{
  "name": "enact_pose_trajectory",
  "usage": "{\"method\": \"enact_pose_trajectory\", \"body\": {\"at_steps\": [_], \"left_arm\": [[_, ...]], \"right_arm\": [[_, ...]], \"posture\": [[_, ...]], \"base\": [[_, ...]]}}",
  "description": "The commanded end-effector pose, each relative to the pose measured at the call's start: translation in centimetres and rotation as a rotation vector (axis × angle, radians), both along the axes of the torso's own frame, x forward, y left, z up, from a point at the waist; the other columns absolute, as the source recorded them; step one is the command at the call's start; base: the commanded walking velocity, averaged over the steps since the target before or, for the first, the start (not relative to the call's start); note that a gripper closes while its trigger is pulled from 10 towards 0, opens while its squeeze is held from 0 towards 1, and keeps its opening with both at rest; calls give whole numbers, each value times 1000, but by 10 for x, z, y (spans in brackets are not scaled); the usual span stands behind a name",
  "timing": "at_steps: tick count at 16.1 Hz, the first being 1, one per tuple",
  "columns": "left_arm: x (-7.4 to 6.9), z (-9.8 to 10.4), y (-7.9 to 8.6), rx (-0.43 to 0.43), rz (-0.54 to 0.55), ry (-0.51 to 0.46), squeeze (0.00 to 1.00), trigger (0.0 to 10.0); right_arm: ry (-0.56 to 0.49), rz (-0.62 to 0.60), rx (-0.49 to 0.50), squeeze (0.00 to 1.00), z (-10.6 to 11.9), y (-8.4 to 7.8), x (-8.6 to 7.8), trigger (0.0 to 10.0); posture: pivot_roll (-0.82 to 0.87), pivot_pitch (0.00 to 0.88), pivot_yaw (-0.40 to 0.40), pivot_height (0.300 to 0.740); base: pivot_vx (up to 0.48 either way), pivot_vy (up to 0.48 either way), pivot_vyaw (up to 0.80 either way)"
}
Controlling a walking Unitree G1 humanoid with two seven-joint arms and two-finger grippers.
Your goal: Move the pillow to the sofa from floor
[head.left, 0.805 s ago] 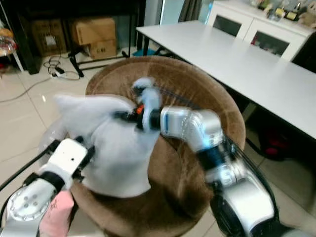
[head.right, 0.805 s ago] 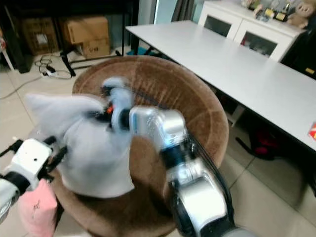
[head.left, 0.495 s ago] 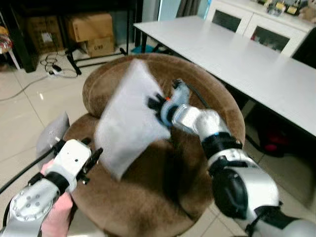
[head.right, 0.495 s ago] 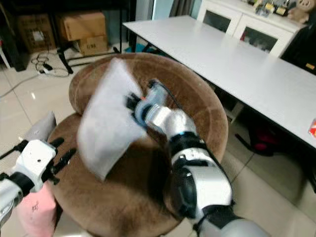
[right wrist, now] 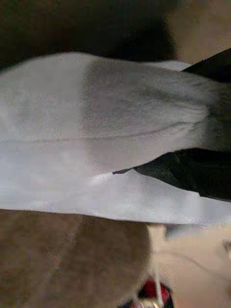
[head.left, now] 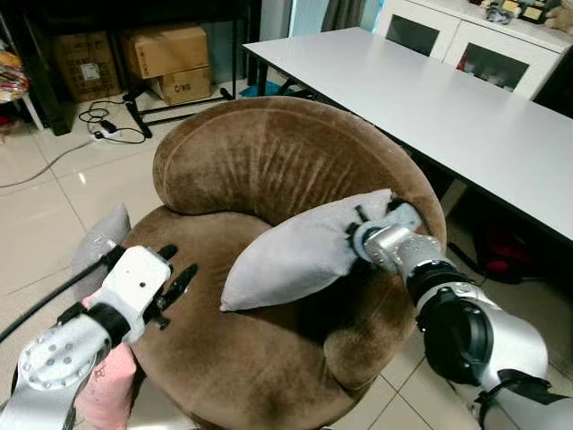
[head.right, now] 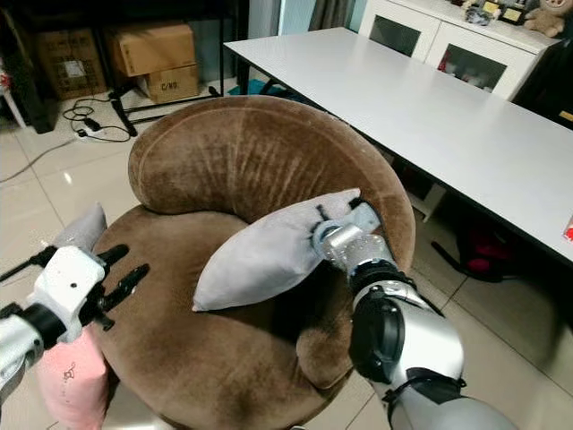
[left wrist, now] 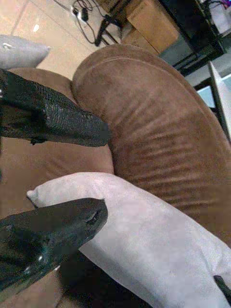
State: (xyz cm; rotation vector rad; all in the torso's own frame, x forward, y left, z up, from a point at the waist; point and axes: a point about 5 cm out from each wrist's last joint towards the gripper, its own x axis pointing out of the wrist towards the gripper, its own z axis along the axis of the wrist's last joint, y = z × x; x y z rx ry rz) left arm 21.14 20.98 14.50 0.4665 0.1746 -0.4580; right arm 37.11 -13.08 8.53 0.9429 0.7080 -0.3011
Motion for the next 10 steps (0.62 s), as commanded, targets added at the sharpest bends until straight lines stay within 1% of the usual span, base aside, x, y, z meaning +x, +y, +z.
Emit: {"method": "enact_pose_trajectory", "body": {"at_steps": [1, 2, 3, 4, 5, 6, 8, 9, 10], "left_arm": [[1, 3, -1, -26, -13, 5, 184, 10000], [1, 5, 0, -48, -17, 5, 184, 10000], [-1, 6, -3, -107, -35, 22, 188, 10000], [-2, 7, -4, -131, -43, 30, 184, 10000], [-7, 4, -4, -180, -65, 92, 173, 10000], [-14, -1, -1, -210, -76, 168, 161, 10000], [-19, -2, 3, -235, -91, 210, 169, 10000], [-21, 1, 3, -272, -108, 221, 173, 10000], [-25, 6, 3, -324, -135, 244, 176, 10000]], "right_arm": [[-61, -27, -107, 0, 16, -16, 9, 10000], [-59, -28, -138, 0, 17, -19, 10, 10000], [-62, -28, -155, 0, 18, -23, 10, 10000], [-63, -27, -165, 0, 18, -24, 10, 10000], [-48, -33, -192, 0, 16, -28, 9, 10000], [-20, -36, -221, 0, 13, -30, 7, 10000], [12, -26, -253, 0, 7, -28, 4, 10000], [24, -25, -249, 0, 4, -27, 2, 10000], [41, -25, -242, 890, 1, -25, 0, 10000]], "posture": [[103, 0, -110, 740], [101, 0, -106, 740], [99, 0, -104, 740], [97, 0, -103, 740], [92, 0, -100, 740], [88, 0, -98, 740], [88, 0, -99, 740], [89, 0, -99, 740], [89, 0, -99, 740]], "base": [[0, 0, 0], [0, 0, 0], [0, 0, 0], [0, 0, 0], [0, 0, 0], [0, 0, 0], [0, 0, 0], [0, 0, 0], [0, 0, 0]]}}
